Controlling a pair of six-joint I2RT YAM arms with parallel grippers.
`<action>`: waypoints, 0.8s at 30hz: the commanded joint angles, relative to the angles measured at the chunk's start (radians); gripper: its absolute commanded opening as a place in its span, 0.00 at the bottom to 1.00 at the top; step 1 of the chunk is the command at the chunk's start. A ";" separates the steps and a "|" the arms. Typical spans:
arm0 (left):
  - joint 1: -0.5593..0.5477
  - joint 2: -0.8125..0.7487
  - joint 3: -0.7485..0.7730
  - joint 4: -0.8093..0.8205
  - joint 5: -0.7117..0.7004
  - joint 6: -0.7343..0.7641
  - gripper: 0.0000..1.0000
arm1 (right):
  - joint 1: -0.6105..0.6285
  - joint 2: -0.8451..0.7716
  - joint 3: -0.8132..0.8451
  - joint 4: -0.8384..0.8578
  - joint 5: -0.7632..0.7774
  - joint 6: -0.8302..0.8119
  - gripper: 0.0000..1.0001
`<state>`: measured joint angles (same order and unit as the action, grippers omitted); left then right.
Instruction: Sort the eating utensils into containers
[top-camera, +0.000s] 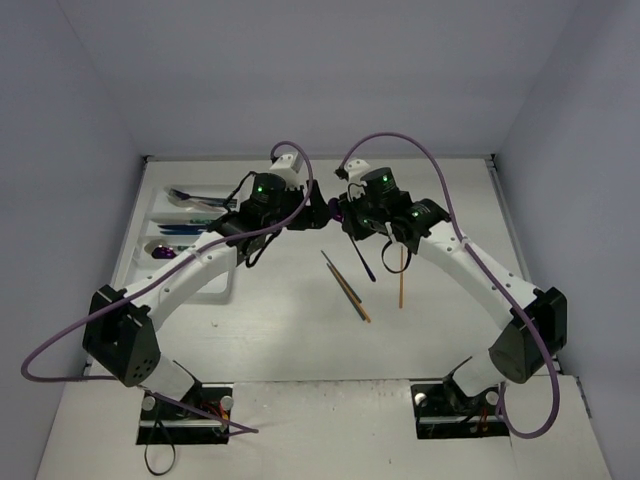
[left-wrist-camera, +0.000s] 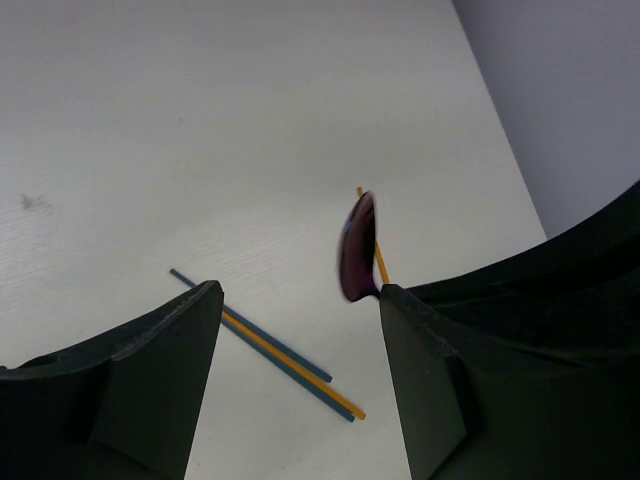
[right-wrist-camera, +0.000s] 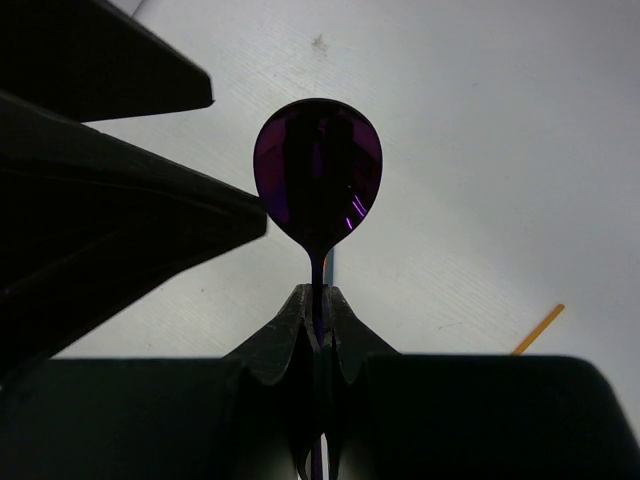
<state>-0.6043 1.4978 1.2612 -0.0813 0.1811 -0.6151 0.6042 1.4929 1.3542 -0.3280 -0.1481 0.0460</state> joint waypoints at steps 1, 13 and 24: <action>-0.020 0.002 0.068 0.115 0.006 -0.009 0.62 | 0.009 -0.040 -0.021 0.012 -0.047 -0.007 0.00; -0.059 0.062 0.077 0.133 -0.009 -0.023 0.30 | 0.009 -0.057 -0.018 0.014 -0.070 0.000 0.00; -0.061 0.052 0.079 0.129 -0.050 0.023 0.00 | 0.012 -0.051 -0.017 0.017 -0.080 0.015 0.02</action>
<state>-0.6656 1.5981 1.2986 -0.0098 0.1823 -0.6362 0.6096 1.4861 1.3193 -0.3491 -0.2047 0.0520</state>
